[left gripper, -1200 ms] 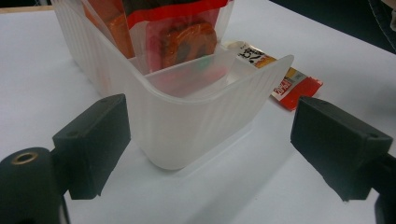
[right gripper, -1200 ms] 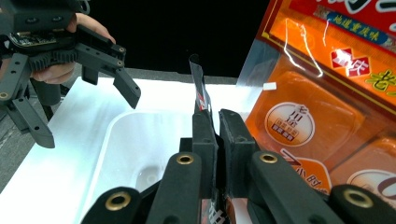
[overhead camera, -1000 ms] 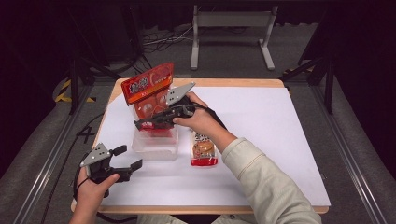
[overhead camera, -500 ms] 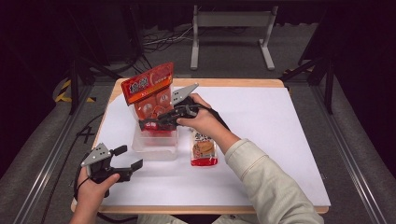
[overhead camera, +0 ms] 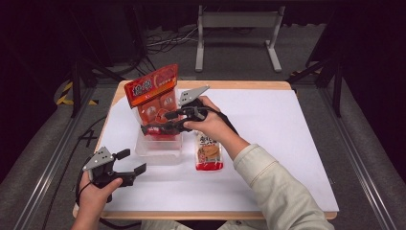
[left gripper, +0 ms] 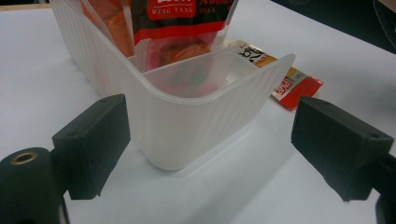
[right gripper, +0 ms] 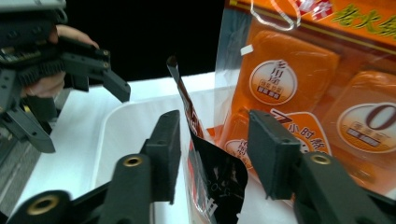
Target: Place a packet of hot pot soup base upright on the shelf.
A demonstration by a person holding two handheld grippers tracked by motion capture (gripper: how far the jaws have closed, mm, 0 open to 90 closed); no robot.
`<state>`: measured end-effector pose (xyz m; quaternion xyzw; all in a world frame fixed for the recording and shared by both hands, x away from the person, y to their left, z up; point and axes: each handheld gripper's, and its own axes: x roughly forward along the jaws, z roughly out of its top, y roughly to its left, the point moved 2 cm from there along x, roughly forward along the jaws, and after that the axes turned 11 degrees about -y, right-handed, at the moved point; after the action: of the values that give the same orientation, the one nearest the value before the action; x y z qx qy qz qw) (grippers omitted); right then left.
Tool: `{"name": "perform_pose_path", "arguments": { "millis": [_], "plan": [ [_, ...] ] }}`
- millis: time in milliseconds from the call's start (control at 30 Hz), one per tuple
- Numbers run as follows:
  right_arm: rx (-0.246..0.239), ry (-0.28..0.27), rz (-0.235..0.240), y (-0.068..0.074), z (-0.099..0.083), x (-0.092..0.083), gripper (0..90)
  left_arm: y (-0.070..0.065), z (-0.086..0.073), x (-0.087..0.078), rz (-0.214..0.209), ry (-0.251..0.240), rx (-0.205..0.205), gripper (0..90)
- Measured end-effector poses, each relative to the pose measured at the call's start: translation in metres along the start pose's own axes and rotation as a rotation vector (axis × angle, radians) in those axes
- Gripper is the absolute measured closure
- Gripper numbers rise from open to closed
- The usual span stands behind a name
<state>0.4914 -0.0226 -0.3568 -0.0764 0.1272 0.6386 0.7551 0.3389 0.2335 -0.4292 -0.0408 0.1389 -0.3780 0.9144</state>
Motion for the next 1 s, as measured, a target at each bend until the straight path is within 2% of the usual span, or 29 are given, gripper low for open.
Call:
{"name": "perform_pose_path", "arguments": {
  "millis": [100,267,400,533,700,767,867,1000],
  "plan": [
    [0.043,-0.04,-0.003,0.003,0.002,-0.006,42.3,-0.001,0.0,0.001,-0.001,0.002,-0.002,12.7],
    [0.058,-0.082,-0.032,0.008,0.007,-0.019,30.6,-0.001,0.0,0.001,-0.001,0.0,0.001,12.6],
    [0.065,-0.094,-0.058,0.01,0.01,-0.032,29.0,0.0,0.001,0.0,0.001,-0.001,0.001,12.5],
    [0.065,-0.085,-0.121,0.008,0.01,-0.055,28.5,0.002,0.0,-0.002,0.007,-0.012,-0.009,12.5],
    [0.077,-0.097,-0.175,0.004,0.009,-0.077,27.5,0.002,0.0,-0.002,0.01,-0.007,0.003,12.5],
    [0.084,-0.096,-0.2,0.003,0.008,-0.085,27.3,0.002,0.0,-0.002,0.01,-0.007,-0.009,12.5],
    [0.092,-0.078,-0.222,0.001,0.004,-0.095,27.0,0.001,0.0,-0.001,0.007,-0.011,-0.017,12.5],
    [0.104,-0.087,-0.239,-0.002,0.001,-0.105,26.5,0.001,0.0,-0.002,0.007,-0.009,-0.016,12.5]
  ]
}}
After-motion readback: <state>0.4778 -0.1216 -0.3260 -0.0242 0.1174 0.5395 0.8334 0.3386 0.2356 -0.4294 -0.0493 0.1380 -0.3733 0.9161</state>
